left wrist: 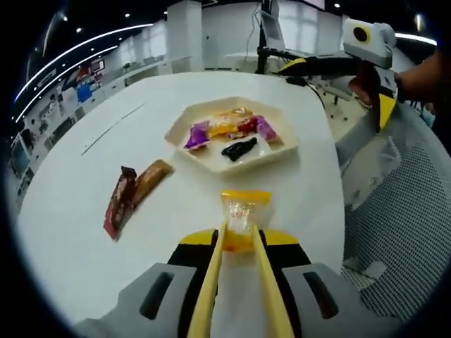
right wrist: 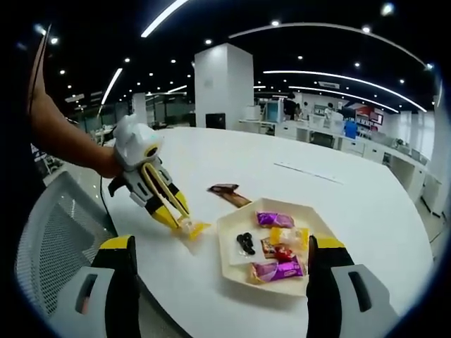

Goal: Place the target food into the container with the food tongs after gripping and lifting it, then release it inside without dropping or visibly crushing the food.

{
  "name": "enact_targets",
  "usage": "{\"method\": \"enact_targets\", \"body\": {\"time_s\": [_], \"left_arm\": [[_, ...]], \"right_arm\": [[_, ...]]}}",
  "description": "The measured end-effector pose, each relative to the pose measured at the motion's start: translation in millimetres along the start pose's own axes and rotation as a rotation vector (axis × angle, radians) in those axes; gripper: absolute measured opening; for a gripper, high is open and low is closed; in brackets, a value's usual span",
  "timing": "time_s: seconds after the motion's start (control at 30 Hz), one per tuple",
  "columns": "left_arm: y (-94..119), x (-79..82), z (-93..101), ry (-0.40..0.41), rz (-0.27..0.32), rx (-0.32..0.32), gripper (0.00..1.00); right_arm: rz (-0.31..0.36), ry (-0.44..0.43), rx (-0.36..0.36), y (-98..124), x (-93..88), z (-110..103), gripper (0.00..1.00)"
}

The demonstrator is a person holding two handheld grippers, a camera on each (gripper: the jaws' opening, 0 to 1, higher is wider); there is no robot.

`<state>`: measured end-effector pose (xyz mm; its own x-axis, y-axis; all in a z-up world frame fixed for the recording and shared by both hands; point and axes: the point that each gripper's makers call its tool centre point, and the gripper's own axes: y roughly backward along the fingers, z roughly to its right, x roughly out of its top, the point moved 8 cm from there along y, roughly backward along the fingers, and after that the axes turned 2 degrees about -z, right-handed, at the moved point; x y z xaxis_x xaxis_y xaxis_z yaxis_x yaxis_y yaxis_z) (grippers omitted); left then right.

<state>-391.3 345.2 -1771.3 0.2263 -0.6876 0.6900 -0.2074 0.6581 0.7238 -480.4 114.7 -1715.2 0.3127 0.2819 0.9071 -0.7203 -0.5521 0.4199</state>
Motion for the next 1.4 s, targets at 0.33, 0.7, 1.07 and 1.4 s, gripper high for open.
{"method": "enact_targets", "body": {"time_s": [0.33,0.7,1.07,1.4], "left_arm": [[17.5,11.3,-11.8,0.017,0.034,-0.044,0.19],[38.5,20.2,-29.5,-0.011,0.025,-0.071,0.2],[65.5,34.2,-52.2,-0.022,0.005,-0.07,0.2],[72.7,44.0,-66.9,-0.033,-0.004,-0.068,0.19]], "right_arm": [[-0.006,-0.003,-0.001,0.0,-0.7,0.3,0.99],[-0.015,-0.008,0.0,0.2,-1.9,0.6,1.0],[-0.017,-0.011,-0.002,-0.2,-2.7,0.9,1.0],[-0.031,-0.024,-0.011,0.3,-3.5,2.0,1.0]]}}
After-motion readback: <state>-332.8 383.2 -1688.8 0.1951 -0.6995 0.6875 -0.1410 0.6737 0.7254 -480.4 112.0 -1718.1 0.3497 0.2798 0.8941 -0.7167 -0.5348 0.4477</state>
